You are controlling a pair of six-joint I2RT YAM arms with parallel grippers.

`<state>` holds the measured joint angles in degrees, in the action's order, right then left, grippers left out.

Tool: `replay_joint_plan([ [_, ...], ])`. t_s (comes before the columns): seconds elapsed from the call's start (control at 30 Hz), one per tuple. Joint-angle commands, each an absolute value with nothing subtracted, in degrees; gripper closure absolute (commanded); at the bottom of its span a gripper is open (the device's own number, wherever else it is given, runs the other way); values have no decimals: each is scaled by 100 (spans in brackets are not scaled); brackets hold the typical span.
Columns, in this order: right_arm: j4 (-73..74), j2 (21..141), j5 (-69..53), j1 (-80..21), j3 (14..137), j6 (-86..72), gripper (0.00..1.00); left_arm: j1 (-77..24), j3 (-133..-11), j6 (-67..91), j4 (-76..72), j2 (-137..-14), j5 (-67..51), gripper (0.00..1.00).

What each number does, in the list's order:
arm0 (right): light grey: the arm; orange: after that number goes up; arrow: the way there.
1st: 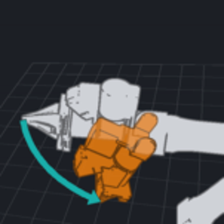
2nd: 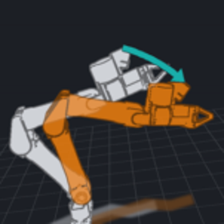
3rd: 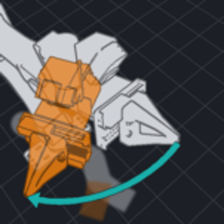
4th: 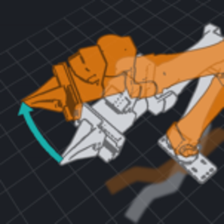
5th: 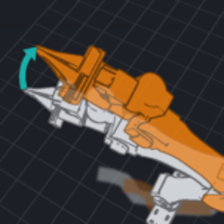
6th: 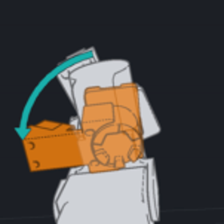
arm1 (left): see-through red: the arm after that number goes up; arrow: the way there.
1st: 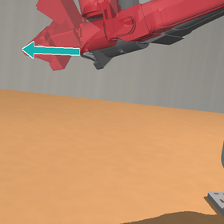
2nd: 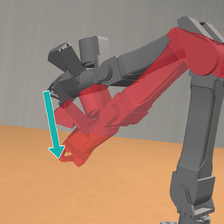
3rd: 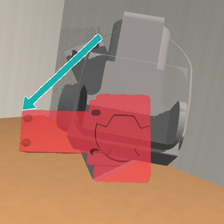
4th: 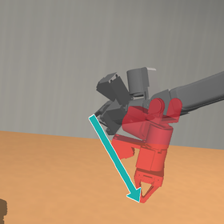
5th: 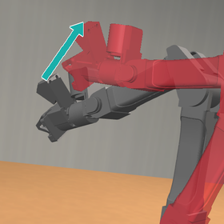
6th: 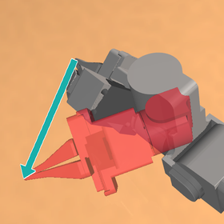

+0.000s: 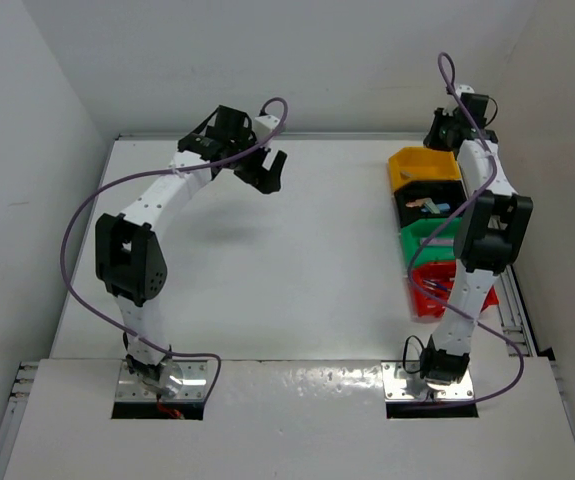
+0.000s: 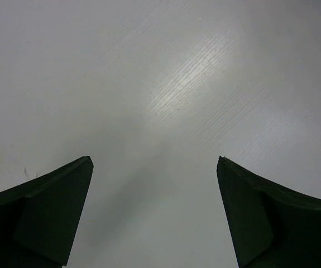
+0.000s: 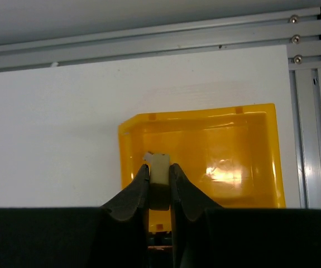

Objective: Sort the stationery into containers
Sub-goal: Place the stationery in the storage box, then reset both arms

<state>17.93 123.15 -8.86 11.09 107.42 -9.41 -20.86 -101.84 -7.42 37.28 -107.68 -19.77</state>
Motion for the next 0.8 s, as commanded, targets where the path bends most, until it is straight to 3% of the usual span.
replay_joint_plan([
  [0.0,1406,12427,-607,1142,11065,-703,77,-2013,-10424,-546,3788,-10714,-1679,0],
  [0.17,1502,12463,-580,1143,11153,-712,60,-1960,-10661,-335,3876,-10872,-908,0],
  [0.27,1783,12297,-799,1143,11398,-677,44,-1864,-10933,-88,4051,-11082,-651,0],
  [0.43,2811,11630,-1597,1134,11365,-887,31,-1496,-10934,-61,4061,-11031,-896,0],
  [0.57,3656,10453,-2415,1107,10304,-1089,24,-1056,-10575,316,3859,-10741,-1055,0],
  [0.77,3437,8606,-2198,1143,8203,-897,18,-317,-10003,422,3560,-10021,-985,0],
])
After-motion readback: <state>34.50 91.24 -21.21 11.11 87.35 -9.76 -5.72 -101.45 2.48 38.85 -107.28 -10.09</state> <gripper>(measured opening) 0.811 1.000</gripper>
